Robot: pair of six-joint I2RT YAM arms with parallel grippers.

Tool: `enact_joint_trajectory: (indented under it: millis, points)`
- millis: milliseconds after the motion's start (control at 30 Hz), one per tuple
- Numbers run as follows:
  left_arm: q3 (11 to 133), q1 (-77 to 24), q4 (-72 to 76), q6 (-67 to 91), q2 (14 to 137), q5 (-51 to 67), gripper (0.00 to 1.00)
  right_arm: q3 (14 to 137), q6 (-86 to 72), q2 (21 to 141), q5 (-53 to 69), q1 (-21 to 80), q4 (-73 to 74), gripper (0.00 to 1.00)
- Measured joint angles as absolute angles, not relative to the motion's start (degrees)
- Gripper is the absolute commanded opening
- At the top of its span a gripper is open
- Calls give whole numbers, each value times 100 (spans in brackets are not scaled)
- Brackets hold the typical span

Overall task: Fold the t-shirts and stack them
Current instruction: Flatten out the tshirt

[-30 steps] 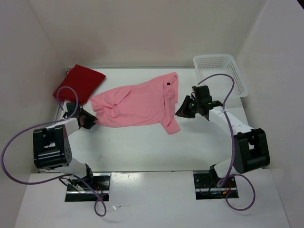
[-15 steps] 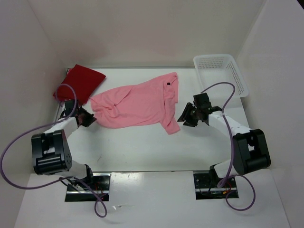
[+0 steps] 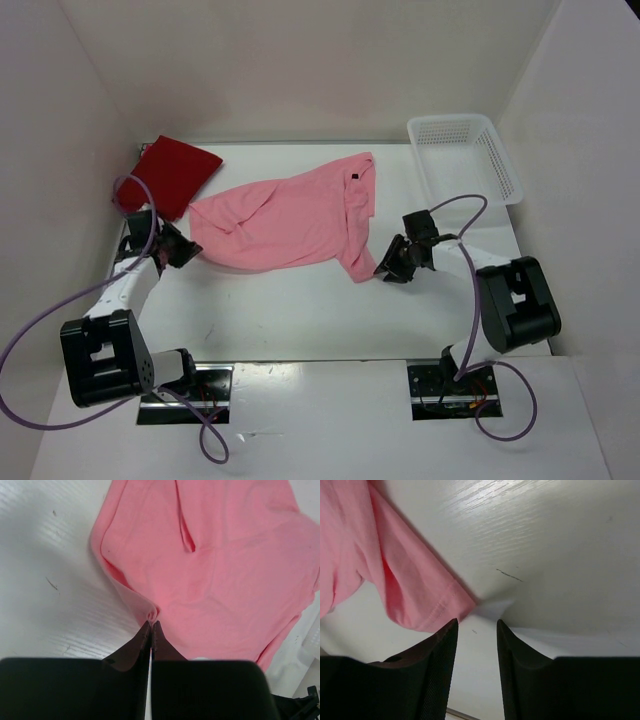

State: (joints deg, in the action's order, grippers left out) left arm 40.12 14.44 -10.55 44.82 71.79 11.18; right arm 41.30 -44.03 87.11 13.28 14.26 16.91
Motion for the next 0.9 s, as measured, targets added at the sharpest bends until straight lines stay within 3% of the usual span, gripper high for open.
enact_joint_trajectory:
  millis: [67,167,200,233,333,433,533,900]
  points:
    - [3929,1444,-1090,4471,7172,1162,0,4147,-4381,8538,1120,1474,1848,43]
    - [3833,1444,-1100,4431,7122,1212,0,4338,-4237,7972,775,1662,2261,25]
    - [3817,1444,-1103,4397,7102,1223,0,4525,-4139,7811,705,1747,2383,12]
    - [3811,1444,-1103,4386,7091,1236,0,4737,-4023,7758,637,1837,2469,8]
    - [3811,1444,-1096,4368,7061,1253,0,5382,-3809,8001,248,2359,2543,11]
    - [3811,1444,-1085,4368,7059,1278,0,5649,-3660,8440,-93,3144,2639,31]
    - [3811,1444,-1055,4366,7059,1306,0,5680,-3548,8919,-287,3682,2808,39]
    - [3811,1444,-902,4366,7059,1343,2,5916,-3444,9819,-991,3900,3179,39]
